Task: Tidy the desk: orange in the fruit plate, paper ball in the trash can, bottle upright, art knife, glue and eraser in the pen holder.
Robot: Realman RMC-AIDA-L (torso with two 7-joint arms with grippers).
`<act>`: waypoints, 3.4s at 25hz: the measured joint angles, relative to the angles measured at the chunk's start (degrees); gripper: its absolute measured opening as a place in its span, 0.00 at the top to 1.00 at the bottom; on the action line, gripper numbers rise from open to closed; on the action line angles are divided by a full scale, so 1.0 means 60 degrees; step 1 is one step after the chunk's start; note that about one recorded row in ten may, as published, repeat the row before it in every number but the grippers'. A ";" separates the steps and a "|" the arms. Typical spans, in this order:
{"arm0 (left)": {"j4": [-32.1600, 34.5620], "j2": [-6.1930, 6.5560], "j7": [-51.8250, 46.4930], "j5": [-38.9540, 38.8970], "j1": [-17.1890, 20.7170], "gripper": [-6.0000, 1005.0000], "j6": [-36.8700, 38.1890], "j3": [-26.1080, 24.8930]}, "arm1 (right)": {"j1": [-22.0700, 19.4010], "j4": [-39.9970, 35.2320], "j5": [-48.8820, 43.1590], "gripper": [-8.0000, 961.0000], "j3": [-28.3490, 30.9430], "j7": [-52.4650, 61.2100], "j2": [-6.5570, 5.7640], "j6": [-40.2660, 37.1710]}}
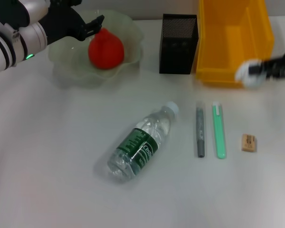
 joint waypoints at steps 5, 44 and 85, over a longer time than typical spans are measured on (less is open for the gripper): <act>0.0025 0.0000 -0.0002 -0.0268 0.0033 0.28 0.0087 0.0036 | -0.0770 0.1063 0.3498 0.50 0.1155 -0.3880 0.0234 0.0672; 0.3550 0.0142 -0.4924 0.0035 0.1691 0.29 0.0831 0.4000 | 0.0315 0.2627 0.5818 0.35 0.0274 -1.1293 0.1694 0.6714; 0.3894 -0.0015 -1.7302 0.6676 -0.1708 0.29 0.2926 0.8047 | -0.2150 0.5832 1.2767 0.35 0.0478 -1.7265 0.1736 0.1675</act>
